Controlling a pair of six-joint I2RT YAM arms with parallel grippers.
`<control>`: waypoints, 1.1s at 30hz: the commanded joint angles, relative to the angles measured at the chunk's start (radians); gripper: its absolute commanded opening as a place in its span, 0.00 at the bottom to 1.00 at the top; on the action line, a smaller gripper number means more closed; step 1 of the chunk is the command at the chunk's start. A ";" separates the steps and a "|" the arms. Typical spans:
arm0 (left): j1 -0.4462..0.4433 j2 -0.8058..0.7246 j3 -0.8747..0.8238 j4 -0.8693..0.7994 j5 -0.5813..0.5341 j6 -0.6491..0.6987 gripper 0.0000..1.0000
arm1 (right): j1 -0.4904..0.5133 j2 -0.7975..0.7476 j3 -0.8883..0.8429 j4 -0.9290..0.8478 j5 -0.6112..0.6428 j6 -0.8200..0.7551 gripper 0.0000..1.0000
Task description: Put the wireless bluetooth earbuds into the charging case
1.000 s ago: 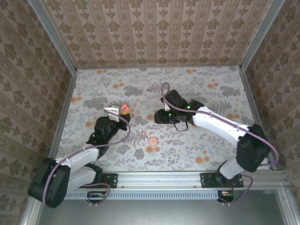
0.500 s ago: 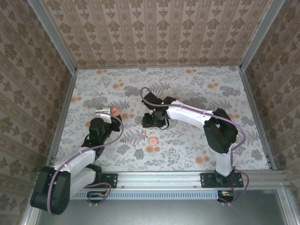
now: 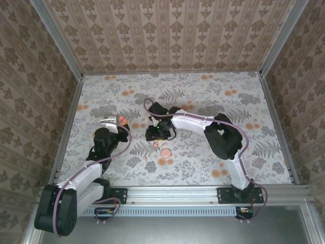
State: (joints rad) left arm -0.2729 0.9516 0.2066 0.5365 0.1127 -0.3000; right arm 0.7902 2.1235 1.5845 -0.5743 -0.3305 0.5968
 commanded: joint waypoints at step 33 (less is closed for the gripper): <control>0.018 -0.039 -0.007 -0.043 0.027 -0.012 0.19 | 0.014 -0.088 0.045 -0.217 0.002 -0.230 0.46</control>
State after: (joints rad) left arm -0.2646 0.9337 0.2031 0.4999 0.1249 -0.3000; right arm 0.7994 2.1128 1.5959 -0.7364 -0.3840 0.4168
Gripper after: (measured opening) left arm 0.232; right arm 0.464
